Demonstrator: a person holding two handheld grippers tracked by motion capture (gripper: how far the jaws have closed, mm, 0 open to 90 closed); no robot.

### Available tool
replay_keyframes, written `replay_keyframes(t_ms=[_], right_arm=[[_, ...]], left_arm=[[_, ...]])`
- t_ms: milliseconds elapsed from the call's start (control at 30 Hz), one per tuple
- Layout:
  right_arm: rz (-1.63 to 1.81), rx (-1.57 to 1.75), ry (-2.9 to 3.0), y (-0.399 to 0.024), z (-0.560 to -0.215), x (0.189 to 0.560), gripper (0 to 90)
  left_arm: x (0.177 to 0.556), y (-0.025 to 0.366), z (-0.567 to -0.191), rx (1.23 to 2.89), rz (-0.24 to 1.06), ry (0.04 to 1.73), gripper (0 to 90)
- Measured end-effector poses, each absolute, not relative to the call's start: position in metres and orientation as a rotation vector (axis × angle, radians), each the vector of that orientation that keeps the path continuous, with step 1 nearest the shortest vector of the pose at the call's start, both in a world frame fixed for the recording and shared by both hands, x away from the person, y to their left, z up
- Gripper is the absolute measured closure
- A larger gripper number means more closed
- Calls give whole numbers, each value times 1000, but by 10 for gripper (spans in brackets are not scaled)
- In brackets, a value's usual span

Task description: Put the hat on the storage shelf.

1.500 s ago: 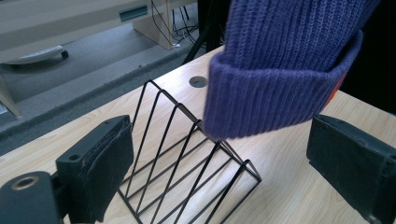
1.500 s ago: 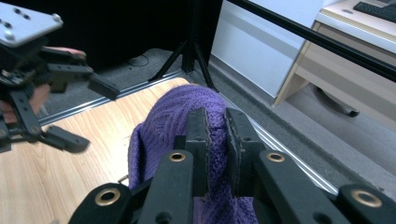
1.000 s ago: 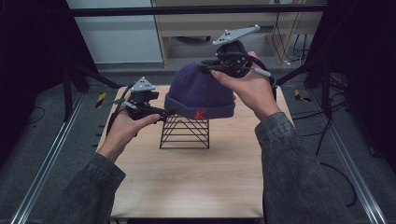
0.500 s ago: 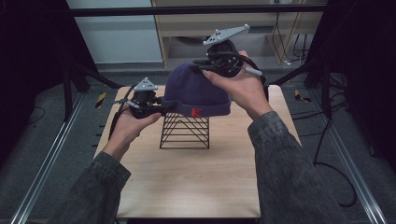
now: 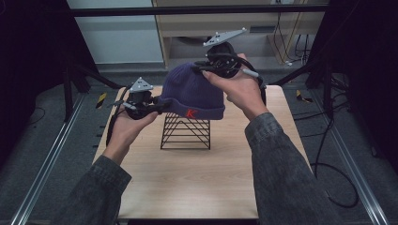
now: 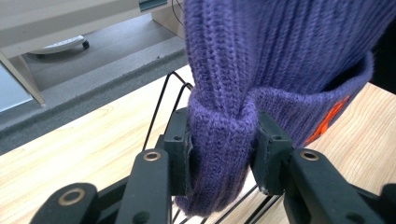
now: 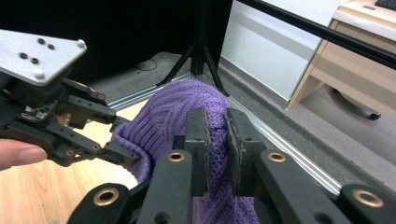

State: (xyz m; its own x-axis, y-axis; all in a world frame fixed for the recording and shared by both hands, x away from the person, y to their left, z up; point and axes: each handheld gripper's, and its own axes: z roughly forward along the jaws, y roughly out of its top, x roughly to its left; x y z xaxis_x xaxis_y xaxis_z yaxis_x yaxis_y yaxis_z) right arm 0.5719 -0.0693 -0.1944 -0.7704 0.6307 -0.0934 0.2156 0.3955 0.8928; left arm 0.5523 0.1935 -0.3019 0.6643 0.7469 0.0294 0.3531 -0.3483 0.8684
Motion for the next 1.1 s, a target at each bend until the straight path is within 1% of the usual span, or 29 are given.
replay_keyframes(t_ms=[400, 700, 1100], right_arm=[[1313, 747, 2278, -62, -211, 578, 797], [1298, 747, 2297, -55, -216, 579, 797], [1272, 751, 2336, -48, -229, 583, 796]], left_arm=[[553, 202, -316, 1963, 531, 891, 634], [551, 208, -322, 1974, 520, 899, 644], [551, 214, -340, 1986, 496, 915, 648]])
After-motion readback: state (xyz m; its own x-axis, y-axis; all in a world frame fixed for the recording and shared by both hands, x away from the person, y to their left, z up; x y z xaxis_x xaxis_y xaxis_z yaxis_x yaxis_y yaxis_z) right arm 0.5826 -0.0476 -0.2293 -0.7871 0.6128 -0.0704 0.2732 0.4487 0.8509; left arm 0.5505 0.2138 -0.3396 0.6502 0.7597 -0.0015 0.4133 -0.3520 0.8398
